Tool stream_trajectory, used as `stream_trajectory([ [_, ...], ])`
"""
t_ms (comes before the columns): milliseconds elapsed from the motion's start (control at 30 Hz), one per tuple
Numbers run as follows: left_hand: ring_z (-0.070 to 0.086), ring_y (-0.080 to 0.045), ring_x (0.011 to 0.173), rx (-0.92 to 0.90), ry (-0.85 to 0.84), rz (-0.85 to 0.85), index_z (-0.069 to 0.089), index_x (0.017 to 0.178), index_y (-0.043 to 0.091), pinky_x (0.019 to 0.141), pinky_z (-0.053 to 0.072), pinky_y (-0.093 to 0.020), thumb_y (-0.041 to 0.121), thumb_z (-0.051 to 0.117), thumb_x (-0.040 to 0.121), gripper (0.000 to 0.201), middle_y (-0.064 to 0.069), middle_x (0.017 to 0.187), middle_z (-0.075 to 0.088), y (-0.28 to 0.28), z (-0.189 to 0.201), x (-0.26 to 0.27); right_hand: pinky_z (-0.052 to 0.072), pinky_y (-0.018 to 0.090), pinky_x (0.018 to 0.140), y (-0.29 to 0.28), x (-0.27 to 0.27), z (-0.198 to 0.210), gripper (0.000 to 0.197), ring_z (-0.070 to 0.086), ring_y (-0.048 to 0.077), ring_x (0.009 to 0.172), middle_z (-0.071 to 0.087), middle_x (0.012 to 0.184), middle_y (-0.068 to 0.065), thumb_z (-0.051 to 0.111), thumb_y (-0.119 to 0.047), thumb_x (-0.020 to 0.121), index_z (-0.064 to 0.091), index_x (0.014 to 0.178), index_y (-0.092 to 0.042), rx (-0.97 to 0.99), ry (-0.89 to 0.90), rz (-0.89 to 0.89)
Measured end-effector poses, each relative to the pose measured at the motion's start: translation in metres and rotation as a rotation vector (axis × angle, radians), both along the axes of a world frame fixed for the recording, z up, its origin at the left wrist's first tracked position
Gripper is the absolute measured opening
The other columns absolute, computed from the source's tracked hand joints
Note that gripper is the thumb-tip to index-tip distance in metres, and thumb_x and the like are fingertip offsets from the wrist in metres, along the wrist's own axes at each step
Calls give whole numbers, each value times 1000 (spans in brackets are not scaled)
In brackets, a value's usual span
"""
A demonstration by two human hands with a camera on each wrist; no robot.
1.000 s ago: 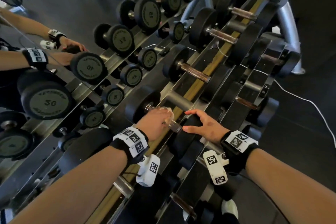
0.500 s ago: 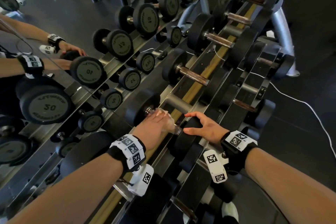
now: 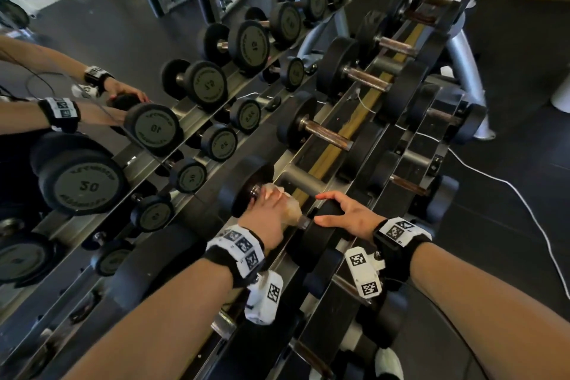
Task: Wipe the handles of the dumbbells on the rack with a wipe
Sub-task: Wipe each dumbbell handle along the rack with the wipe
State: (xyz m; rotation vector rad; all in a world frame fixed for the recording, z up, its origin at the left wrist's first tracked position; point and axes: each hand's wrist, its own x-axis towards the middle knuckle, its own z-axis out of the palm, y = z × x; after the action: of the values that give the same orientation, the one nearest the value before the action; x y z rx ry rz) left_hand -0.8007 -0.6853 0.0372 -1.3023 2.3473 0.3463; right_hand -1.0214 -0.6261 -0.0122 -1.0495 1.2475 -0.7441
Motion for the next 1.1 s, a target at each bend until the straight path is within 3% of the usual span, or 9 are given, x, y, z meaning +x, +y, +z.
stream_trajectory([
  [167,-1,-27,150,96,3,-119,15,155,25,120,9,-55,8,49,90,75,2,162,9,15,8,-4,54,33,96,-2,-1,7,63,61,14,108,60,118,-2,83,-36,71,51,126,-37,12,38,27],
  [333,5,-28,151,168,-29,0,8,156,12,121,15,-41,3,46,96,72,-12,164,7,0,27,-11,52,38,100,-3,-3,5,63,61,17,111,60,119,0,81,-31,79,48,133,-30,15,67,58],
  [500,11,-28,148,-9,9,3,26,151,14,120,18,-47,11,49,94,62,-4,159,20,16,19,-26,54,26,88,-6,-5,1,62,62,13,107,61,119,1,83,-36,76,49,128,-31,-4,77,98],
  [600,23,-29,145,53,111,26,40,146,15,117,22,-40,17,45,100,47,-8,153,33,23,25,-27,56,28,87,-9,-7,1,63,63,12,104,61,116,-1,83,-43,75,49,127,-31,-4,117,142],
  [733,41,-24,137,81,117,174,43,147,23,111,31,-31,18,42,101,46,-5,150,44,27,35,-26,57,37,92,-17,-14,3,70,65,15,102,63,114,-2,81,-60,66,51,123,-34,19,164,242],
  [833,53,-19,126,53,208,318,58,135,28,101,36,-26,26,46,101,36,-1,136,59,29,39,-34,51,38,100,-27,-23,8,77,62,15,108,63,118,-3,77,-70,58,54,122,-33,5,233,333],
  [900,55,-18,122,26,277,413,64,128,29,97,37,-25,33,50,98,33,2,130,63,29,40,-41,45,33,103,-35,-28,15,69,57,13,114,60,123,-7,76,-65,67,52,123,-31,-31,282,410],
  [1000,56,-20,120,4,374,606,65,125,26,101,40,-26,26,61,91,33,1,128,63,24,40,-50,44,25,90,-54,-39,30,49,58,13,111,59,118,-8,75,-48,81,53,121,-29,-115,291,425],
  [1100,60,-21,111,-50,527,797,67,119,26,95,44,-25,16,70,85,36,-3,116,67,15,40,-59,45,30,97,-78,-57,50,32,57,13,115,62,117,-5,74,-35,86,60,114,-24,-241,298,367],
])
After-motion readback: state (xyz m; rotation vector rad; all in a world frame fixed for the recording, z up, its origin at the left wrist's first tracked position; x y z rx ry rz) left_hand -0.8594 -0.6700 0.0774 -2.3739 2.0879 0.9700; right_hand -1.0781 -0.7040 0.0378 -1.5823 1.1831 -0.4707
